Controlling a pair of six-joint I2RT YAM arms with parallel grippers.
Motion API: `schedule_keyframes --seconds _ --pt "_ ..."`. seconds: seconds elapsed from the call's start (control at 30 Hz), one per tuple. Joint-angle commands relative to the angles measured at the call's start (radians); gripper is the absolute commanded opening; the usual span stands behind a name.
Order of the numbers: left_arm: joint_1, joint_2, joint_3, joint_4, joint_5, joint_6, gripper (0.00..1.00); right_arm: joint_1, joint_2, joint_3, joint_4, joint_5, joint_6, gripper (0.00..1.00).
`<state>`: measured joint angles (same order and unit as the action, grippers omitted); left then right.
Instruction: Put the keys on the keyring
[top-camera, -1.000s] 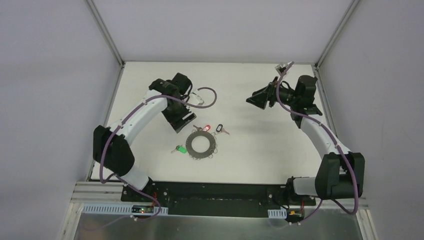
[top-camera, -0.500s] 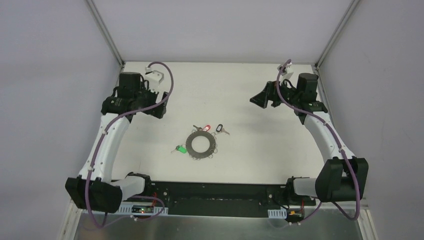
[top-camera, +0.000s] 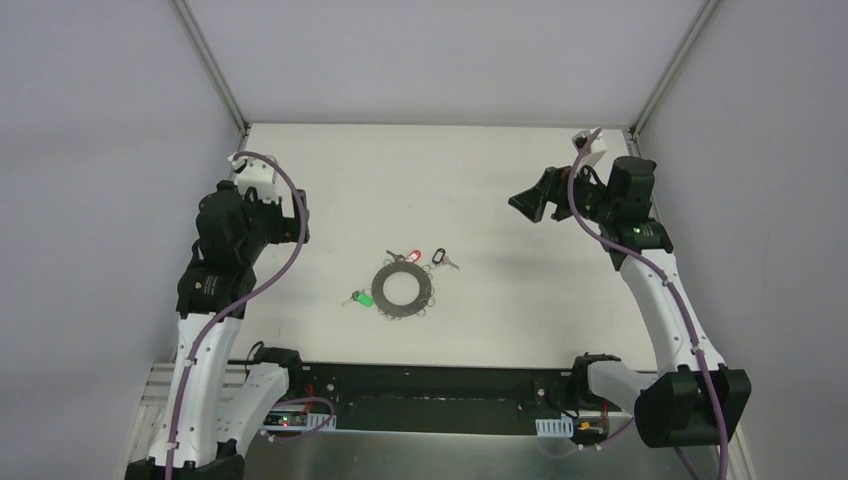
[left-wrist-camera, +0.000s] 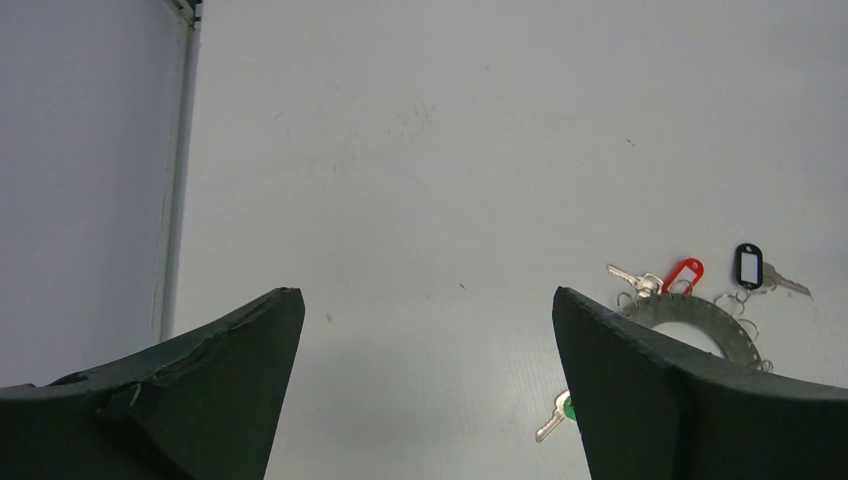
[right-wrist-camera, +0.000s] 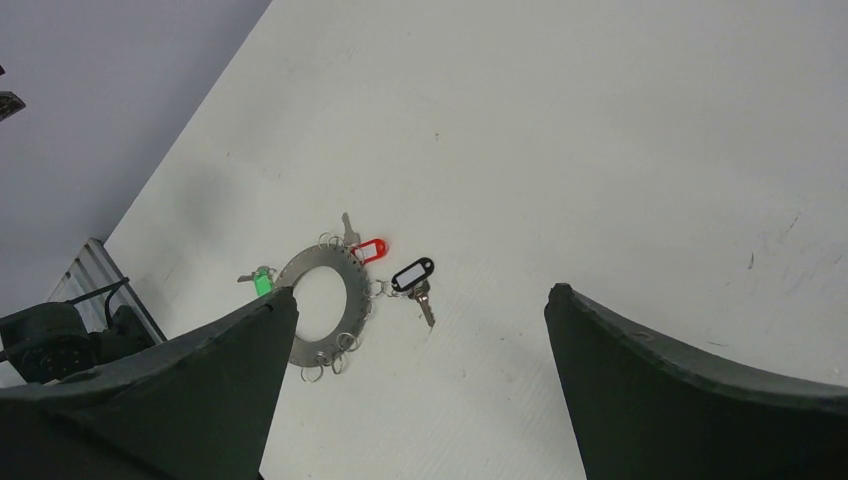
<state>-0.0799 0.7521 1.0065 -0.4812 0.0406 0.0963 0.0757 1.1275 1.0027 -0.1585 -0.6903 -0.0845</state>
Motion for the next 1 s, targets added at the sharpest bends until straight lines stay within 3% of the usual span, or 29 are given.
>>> schedule_keyframes --seconds 0.0,0.2,0.4,0.53,0.97 --pt "0.024 -0.04 -0.025 0.033 -0.084 -0.09 0.99 -0.008 -0.05 -0.027 0.067 0.018 0.041 0.98" --pt "0.026 -0.145 -0.125 0.151 -0.085 -0.133 0.99 -0.02 -0.05 -0.019 0.078 0.076 0.081 0.98" --pt "0.035 -0.137 -0.109 0.102 -0.03 -0.137 0.99 -0.022 -0.067 -0.044 0.093 0.163 0.078 0.98" --pt "0.04 -0.143 -0.115 0.072 0.045 -0.121 0.99 -0.028 -0.086 -0.069 0.103 0.157 0.077 0.98" --pt "0.042 -0.155 -0.146 0.058 0.069 -0.123 0.99 -0.073 -0.144 -0.106 0.121 0.1 0.068 0.98"
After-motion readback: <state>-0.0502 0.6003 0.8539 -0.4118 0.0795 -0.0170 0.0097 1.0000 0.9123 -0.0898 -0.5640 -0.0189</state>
